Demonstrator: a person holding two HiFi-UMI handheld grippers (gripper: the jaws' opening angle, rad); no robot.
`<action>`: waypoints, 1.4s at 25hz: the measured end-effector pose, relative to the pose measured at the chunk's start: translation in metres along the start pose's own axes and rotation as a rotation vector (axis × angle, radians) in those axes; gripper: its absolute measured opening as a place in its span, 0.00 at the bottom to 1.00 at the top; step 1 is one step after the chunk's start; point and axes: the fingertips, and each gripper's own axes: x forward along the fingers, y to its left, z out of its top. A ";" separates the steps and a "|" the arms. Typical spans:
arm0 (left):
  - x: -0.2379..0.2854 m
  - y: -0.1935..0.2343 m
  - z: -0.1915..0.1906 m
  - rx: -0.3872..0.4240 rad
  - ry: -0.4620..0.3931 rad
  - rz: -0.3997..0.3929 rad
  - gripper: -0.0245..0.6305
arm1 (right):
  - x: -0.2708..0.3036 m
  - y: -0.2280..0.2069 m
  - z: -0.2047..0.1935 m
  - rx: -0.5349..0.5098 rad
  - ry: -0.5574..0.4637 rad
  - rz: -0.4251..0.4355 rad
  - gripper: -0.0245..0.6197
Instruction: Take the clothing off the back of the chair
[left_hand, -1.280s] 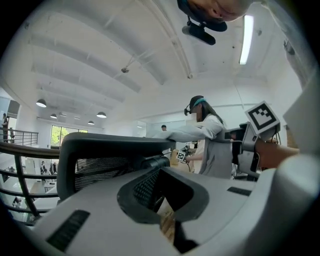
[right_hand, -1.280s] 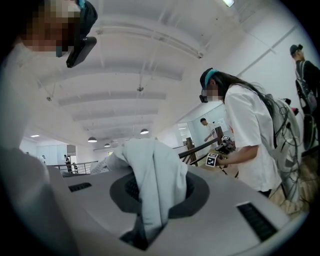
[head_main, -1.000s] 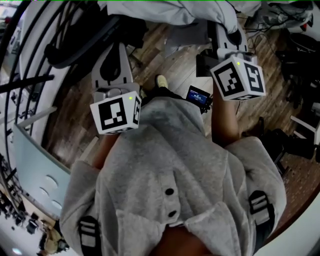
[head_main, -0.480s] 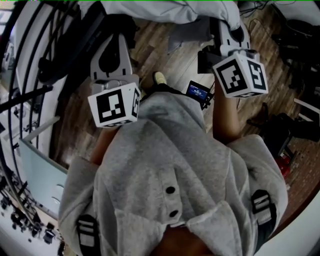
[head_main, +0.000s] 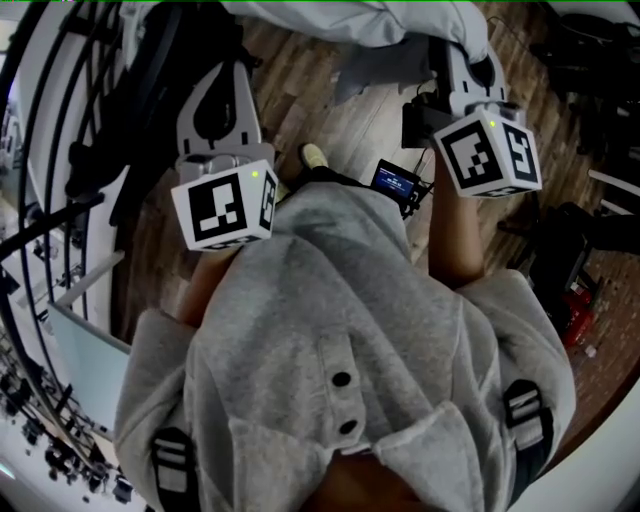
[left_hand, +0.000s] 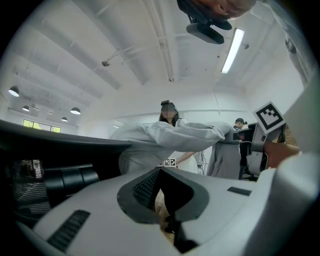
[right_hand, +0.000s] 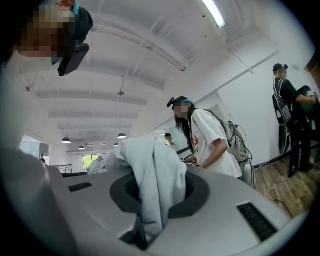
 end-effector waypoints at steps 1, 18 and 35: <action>0.002 -0.004 0.000 0.001 0.001 -0.007 0.05 | -0.003 -0.005 0.001 -0.006 -0.002 -0.009 0.14; 0.058 -0.060 -0.007 0.019 0.011 -0.085 0.05 | -0.020 -0.085 0.008 -0.024 -0.009 -0.114 0.14; 0.097 -0.078 -0.014 0.043 0.047 -0.046 0.05 | -0.022 -0.118 -0.041 -0.033 0.135 -0.095 0.14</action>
